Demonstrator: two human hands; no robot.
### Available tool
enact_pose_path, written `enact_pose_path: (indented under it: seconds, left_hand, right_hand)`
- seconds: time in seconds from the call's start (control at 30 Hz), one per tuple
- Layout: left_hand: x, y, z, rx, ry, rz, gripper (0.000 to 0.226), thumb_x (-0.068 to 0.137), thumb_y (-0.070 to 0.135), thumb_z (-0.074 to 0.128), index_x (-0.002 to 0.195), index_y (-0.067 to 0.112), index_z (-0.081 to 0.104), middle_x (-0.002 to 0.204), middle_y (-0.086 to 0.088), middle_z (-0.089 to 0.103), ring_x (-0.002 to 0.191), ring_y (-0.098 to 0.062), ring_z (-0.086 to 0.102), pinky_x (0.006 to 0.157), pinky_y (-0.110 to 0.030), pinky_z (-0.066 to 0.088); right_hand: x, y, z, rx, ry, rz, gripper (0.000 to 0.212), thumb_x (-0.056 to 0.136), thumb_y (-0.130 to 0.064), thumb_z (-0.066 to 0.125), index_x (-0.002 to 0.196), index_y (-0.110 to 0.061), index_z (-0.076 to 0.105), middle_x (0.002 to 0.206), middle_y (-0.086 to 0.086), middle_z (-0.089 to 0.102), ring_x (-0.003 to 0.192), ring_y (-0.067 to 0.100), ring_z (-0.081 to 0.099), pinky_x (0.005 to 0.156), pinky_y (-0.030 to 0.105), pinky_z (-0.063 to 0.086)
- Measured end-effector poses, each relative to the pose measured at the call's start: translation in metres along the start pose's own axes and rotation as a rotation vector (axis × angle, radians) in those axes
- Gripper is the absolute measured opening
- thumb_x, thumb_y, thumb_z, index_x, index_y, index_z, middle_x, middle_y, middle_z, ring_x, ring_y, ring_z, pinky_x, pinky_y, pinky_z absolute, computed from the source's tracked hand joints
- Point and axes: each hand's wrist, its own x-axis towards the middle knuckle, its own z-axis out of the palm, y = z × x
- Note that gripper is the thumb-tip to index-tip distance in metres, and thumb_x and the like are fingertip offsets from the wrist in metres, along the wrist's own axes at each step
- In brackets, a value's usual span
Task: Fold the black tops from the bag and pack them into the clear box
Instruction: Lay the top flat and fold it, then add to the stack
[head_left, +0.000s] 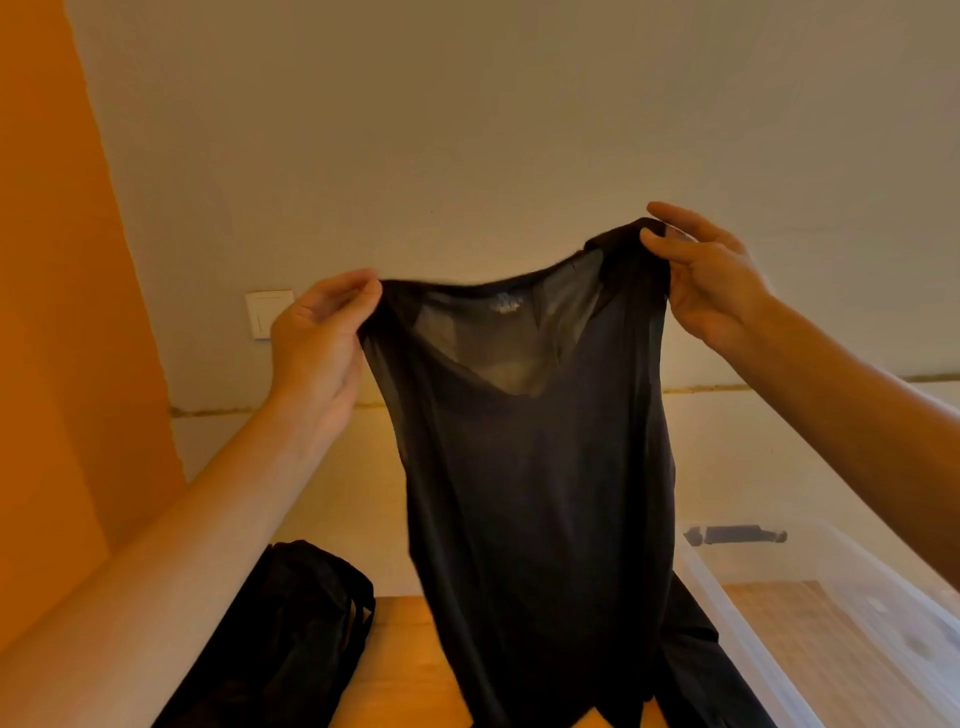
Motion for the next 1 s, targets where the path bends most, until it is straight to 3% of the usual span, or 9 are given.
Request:
enact_pose_path:
  seconds: [0.17,0.27,0.4,0.5,0.63,0.73,0.8,0.93,1.0]
  left_hand:
    - [0.01,0.006,-0.02,0.464,-0.014,0.406,0.027,0.089,0.003,0.076,0.11,0.02,0.075,0.113,0.001,0.075,0.11,-0.012,0.07,0.102,-0.034,0.055]
    - [0.018,0.007,-0.027,0.68,-0.017,0.516,0.021,0.089,0.011,0.077,0.108,0.021,0.077,0.106,0.007,0.075,0.102,-0.008,0.071,0.096,-0.033,0.058]
    - [0.02,0.011,-0.03,0.8,-0.023,0.633,0.013,0.093,0.014,0.074,0.104,0.02,0.076,0.1,0.004,0.073,0.094,-0.006,0.068,0.09,-0.026,0.056]
    - [0.016,0.018,-0.031,0.772,-0.014,0.602,0.014,0.094,0.013,0.073,0.106,0.017,0.076,0.101,0.004,0.073,0.096,-0.006,0.068,0.09,-0.025,0.056]
    - [0.006,0.034,-0.028,0.656,0.002,0.55,0.019,0.091,0.008,0.075,0.105,0.02,0.077,0.103,0.006,0.075,0.098,-0.009,0.071,0.093,-0.025,0.056]
    - [0.003,0.042,-0.028,0.521,0.022,0.483,0.022,0.088,0.005,0.077,0.1,0.023,0.078,0.104,0.004,0.076,0.101,-0.01,0.072,0.096,-0.029,0.057]
    - [0.002,0.046,-0.03,0.468,0.025,0.456,0.023,0.087,0.004,0.077,0.1,0.023,0.078,0.105,0.002,0.076,0.101,-0.011,0.072,0.097,-0.031,0.057]
    - [-0.003,0.049,-0.035,0.56,0.047,0.52,0.017,0.089,0.008,0.077,0.103,0.019,0.078,0.101,0.006,0.076,0.096,-0.008,0.072,0.093,-0.027,0.057]
    - [-0.005,0.05,-0.036,0.631,0.05,0.559,0.013,0.09,0.013,0.076,0.102,0.017,0.078,0.097,0.007,0.075,0.092,-0.007,0.071,0.09,-0.026,0.058]
  right_hand:
    - [0.005,-0.001,-0.014,-0.394,0.013,-0.201,0.025,0.091,-0.012,0.074,0.116,-0.015,0.076,0.115,0.005,0.074,0.11,0.016,0.07,0.093,0.028,0.058]
    - [0.003,0.002,-0.013,-0.671,0.036,-0.353,0.018,0.093,-0.021,0.074,0.11,-0.017,0.077,0.104,0.001,0.076,0.098,0.011,0.072,0.089,0.025,0.059]
    - [-0.004,0.004,-0.008,-0.767,0.039,-0.452,0.014,0.094,-0.024,0.073,0.106,-0.017,0.076,0.097,-0.003,0.074,0.088,0.0,0.07,0.085,0.018,0.057]
    - [-0.009,0.003,-0.006,-0.697,0.022,-0.407,0.015,0.094,-0.022,0.073,0.106,-0.015,0.077,0.098,-0.001,0.075,0.092,0.006,0.072,0.084,0.021,0.058]
    - [-0.013,-0.015,0.002,-0.129,0.013,0.026,0.024,0.094,-0.012,0.07,0.117,-0.008,0.073,0.108,0.006,0.076,0.102,0.016,0.074,0.084,0.023,0.059]
    - [-0.018,-0.023,0.002,-0.001,-0.049,0.156,0.032,0.094,-0.008,0.066,0.126,-0.009,0.069,0.118,0.008,0.074,0.108,0.017,0.073,0.089,0.024,0.058]
    - [-0.026,-0.024,0.0,-0.049,-0.06,0.081,0.034,0.089,-0.006,0.07,0.122,-0.011,0.072,0.119,0.007,0.074,0.111,0.017,0.071,0.093,0.026,0.058]
    - [-0.041,-0.025,-0.007,-0.518,-0.061,-0.342,0.019,0.093,-0.013,0.073,0.111,-0.016,0.077,0.106,0.003,0.076,0.107,0.017,0.071,0.093,0.031,0.059]
    - [-0.043,-0.028,-0.007,-0.63,-0.036,-0.457,0.015,0.093,-0.019,0.074,0.107,-0.017,0.077,0.102,0.001,0.075,0.101,0.015,0.071,0.091,0.033,0.06]
